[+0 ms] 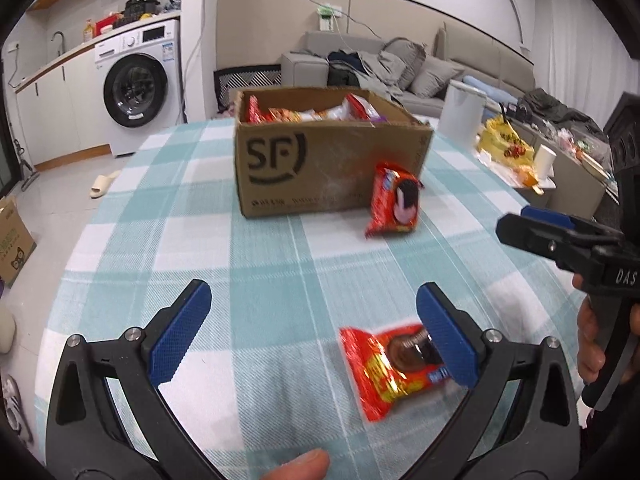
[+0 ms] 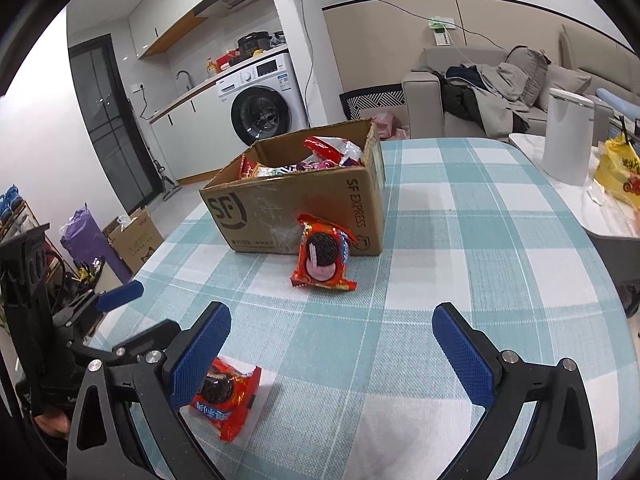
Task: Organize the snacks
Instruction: 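Move both grippers back toward the red cookie packs on the table, then grasp a red cookie pack with left gripper while right grasps another red cookie pack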
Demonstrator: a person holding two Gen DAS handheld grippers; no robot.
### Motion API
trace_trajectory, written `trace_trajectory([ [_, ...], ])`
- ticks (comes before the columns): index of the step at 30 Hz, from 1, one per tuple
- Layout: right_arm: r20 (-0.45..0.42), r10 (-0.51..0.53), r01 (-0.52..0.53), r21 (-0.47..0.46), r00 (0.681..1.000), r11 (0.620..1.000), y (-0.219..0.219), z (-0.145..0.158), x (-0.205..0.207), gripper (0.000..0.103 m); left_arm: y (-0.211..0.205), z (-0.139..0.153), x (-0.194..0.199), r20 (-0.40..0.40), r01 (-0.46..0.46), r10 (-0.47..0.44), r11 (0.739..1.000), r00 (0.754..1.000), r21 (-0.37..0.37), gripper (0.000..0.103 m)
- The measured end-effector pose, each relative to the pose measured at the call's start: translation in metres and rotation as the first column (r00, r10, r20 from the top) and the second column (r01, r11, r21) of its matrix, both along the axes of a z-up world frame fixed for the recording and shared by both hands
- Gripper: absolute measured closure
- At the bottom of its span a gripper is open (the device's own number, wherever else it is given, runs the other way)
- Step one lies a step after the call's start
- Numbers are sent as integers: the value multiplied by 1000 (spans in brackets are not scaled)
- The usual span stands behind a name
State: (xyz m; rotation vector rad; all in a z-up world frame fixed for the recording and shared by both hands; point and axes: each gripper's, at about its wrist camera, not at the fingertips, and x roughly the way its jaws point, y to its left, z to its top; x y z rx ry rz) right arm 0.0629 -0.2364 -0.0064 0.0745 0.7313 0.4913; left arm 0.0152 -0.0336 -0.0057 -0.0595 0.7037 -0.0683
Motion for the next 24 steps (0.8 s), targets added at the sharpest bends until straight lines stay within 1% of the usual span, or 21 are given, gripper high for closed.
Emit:
trace_trajectory([
  [4, -9, -2, 2, 1, 1000, 1000, -1, -6, -7, 0, -7, -7, -3, -20, 7, -7, 1000, 1000, -2, 1],
  [9, 7, -4, 4, -48, 1000, 999, 2, -15, -15, 0, -9, -14, -7, -47, -3, 1, 1000, 999, -29, 1],
  [14, -11, -16, 15, -46, 1000, 999, 1, -21, -13, 0, -21, -19, -7, -74, 41, -41, 999, 996, 0, 1],
  [17, -11, -15, 14, -53, 1000, 999, 2, -23, -12, 0, -25, -23, -3, -107, 66, -67, 998, 992, -12, 1],
  [20, -11, -15, 15, -53, 1000, 998, 2, -23, -12, 0, -25, -26, -3, -116, 80, -84, 996, 990, -40, 1],
  [21, -12, -16, 15, -53, 1000, 998, 2, -23, -12, 0, -26, -26, -3, -115, 91, -96, 995, 989, -51, 3],
  [24, -14, -15, 14, -52, 1000, 999, 2, -23, -12, 0, -29, -27, -3, -115, 107, -112, 993, 987, -46, 4],
])
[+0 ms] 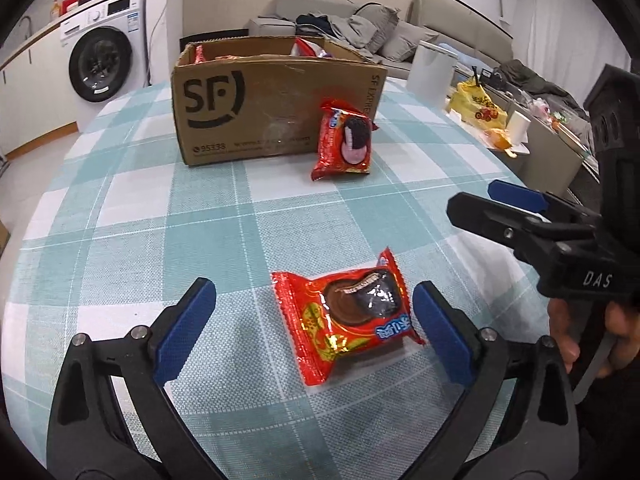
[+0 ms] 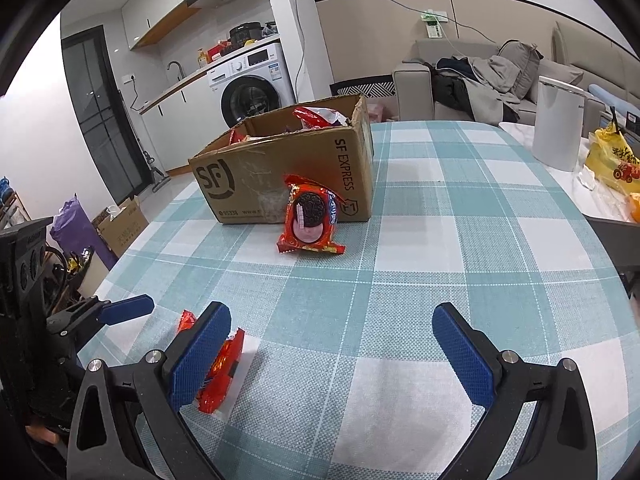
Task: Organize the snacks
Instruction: 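Grasp a red cookie pack with left gripper while right grasps another red cookie pack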
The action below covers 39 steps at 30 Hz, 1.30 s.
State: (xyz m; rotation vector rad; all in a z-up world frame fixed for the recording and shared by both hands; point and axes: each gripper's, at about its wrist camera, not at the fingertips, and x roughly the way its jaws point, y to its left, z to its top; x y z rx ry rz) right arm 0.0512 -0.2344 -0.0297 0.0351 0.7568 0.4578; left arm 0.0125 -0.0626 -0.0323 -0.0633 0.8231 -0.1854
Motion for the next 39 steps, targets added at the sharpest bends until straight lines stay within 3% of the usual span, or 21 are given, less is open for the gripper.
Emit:
trace_trajectory([
  [7, 0, 3, -3, -4, 1000, 1000, 1, 0, 2, 0, -9, -8, 5, -52, 25, -24, 999, 998, 22, 4],
  [11, -7, 8, -8, -14, 1000, 1000, 4, 0, 5, 0, -11, -14, 9, -92, 45, -44, 999, 995, 5, 20],
  [15, -10, 13, -13, -36, 1000, 999, 8, 1, 10, 0, -13, -17, 8, -98, 73, -75, 997, 992, -19, 44],
  [18, -13, 19, -20, -46, 1000, 999, 13, 3, 15, 0, -12, -16, 8, -89, 90, -93, 995, 992, -37, 51],
  [28, -22, 53, -55, -79, 998, 995, 36, 6, 35, 0, 13, -8, 14, -62, 18, -21, 999, 998, -38, 54],
  [39, -65, 67, -71, -62, 996, 996, 58, 5, 69, 1, 52, 9, 44, 24, -93, 93, 995, 995, -32, 54],
])
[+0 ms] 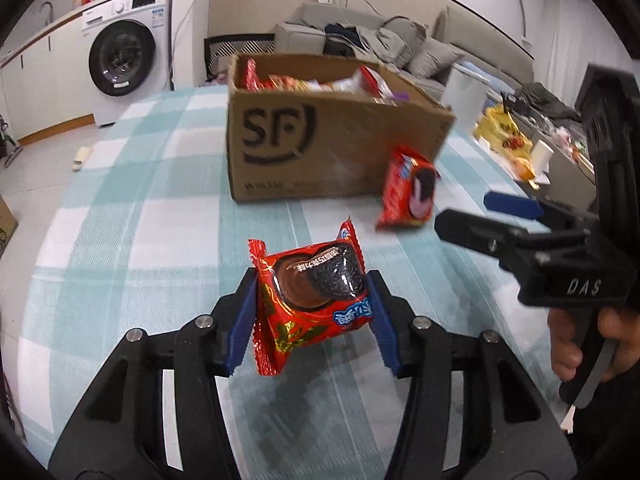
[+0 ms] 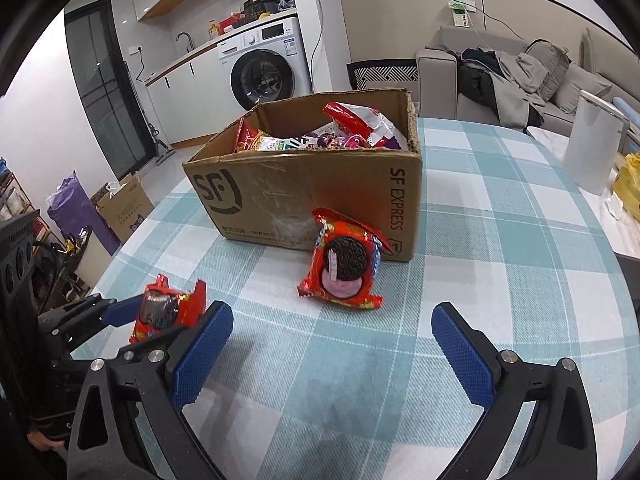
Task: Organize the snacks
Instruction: 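Grasp a red cookie pack with left gripper while right grasps another red cookie pack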
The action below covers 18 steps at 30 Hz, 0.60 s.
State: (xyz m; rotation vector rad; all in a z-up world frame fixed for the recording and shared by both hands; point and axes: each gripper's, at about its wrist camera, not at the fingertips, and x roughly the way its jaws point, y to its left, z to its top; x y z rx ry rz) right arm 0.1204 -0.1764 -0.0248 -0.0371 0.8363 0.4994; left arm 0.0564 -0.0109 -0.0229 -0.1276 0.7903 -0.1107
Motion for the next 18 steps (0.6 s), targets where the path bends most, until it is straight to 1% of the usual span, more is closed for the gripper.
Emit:
trace_trajectory([
  [6, -30, -9, 9, 10, 1000, 1000, 8, -9, 21, 3, 14, 5, 19, 27, -31, 31, 1000, 999, 2, 54],
  [8, -47, -22, 22, 9, 999, 1000, 9, -15, 28, 8, 16, 4, 24, 33, -35, 35, 999, 999, 3, 54],
  [10, -71, -27, 28, 21, 997, 999, 10, -21, 36, 16, 19, 4, 29, 32, -41, 41, 999, 999, 5, 54],
  [12, -84, -38, 40, 24, 996, 999, 10, -26, 41, 21, 21, 3, 32, 34, -46, 46, 999, 998, 7, 54],
  [14, -90, -46, 49, 32, 995, 998, 10, -29, 46, 22, 21, 1, 35, 33, -49, 48, 999, 998, 10, 54],
  [15, -94, -47, 51, 38, 994, 998, 10, -30, 48, 25, 22, 1, 37, 33, -49, 48, 999, 998, 12, 54],
  [16, -99, -43, 47, 43, 994, 998, 11, -30, 49, 31, 22, 0, 38, 32, -51, 50, 999, 998, 12, 54],
  [18, -101, -36, 41, 44, 994, 998, 13, -30, 49, 37, 22, -3, 39, 27, -52, 51, 999, 998, 9, 54],
])
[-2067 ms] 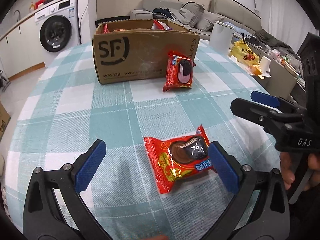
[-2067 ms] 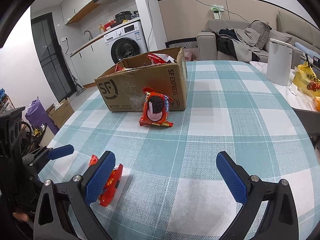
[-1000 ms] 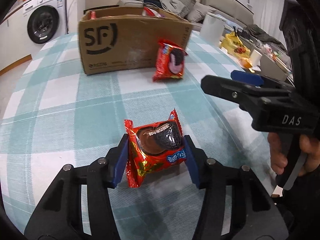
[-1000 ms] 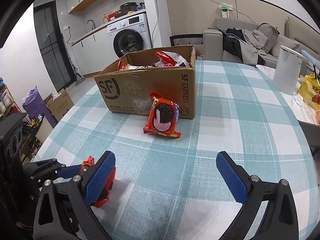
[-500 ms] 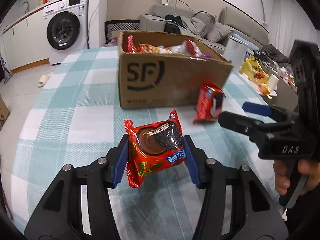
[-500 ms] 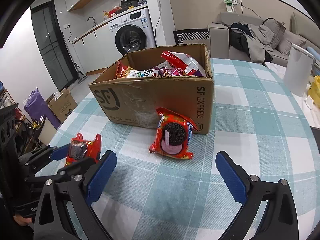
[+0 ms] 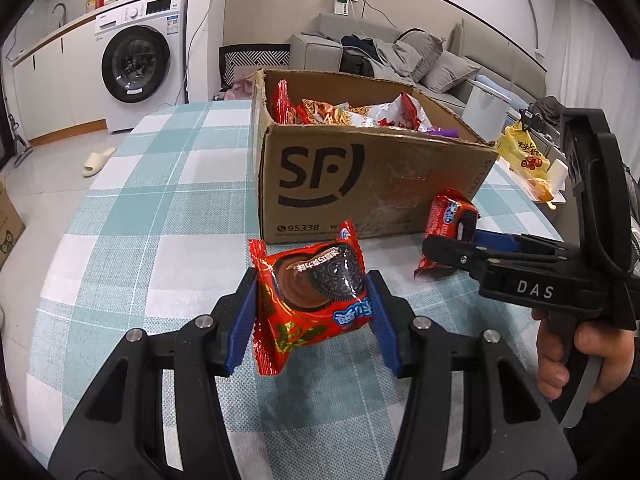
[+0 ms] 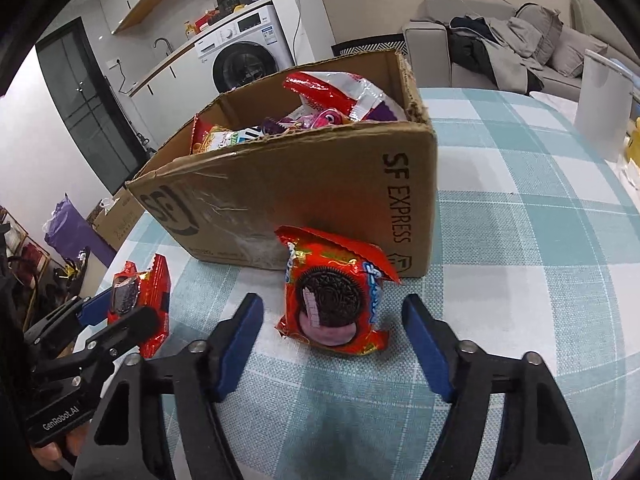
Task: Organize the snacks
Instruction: 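Grasp a red cookie pack with left gripper while right grasps another red cookie pack, then lift and carry the cookie pack over the box with left gripper while right carries its pack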
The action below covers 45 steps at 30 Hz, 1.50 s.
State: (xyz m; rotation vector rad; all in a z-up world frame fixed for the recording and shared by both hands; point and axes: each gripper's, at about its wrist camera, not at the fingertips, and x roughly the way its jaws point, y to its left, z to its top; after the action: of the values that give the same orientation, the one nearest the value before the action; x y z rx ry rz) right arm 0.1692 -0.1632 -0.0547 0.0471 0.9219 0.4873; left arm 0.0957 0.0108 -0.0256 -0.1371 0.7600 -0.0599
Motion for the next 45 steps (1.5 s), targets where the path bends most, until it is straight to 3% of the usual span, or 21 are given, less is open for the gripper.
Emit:
trace_trajectory([
  [7, 3, -6, 6, 0, 1000, 1000, 3, -1, 1, 57, 0, -2, 3, 11, 8, -8, 1000, 1000, 12, 53],
  [14, 30, 17, -17, 13, 999, 1000, 1, 3, -10, 58, -4, -2, -2, 12, 10, -10, 1000, 1000, 17, 53],
  [24, 105, 47, -51, 35, 993, 998, -3, 34, -31, 58, -2, 9, -9, 50, 6, -6, 1000, 999, 13, 53],
  [34, 183, 58, -68, 48, 981, 997, -13, 71, -51, 58, -10, 40, -16, 112, 25, -26, 1000, 993, 15, 53],
  [45, 233, 50, -68, 70, 971, 995, -16, 105, -46, 58, -12, 76, -8, 160, 21, -22, 1000, 987, 10, 53],
])
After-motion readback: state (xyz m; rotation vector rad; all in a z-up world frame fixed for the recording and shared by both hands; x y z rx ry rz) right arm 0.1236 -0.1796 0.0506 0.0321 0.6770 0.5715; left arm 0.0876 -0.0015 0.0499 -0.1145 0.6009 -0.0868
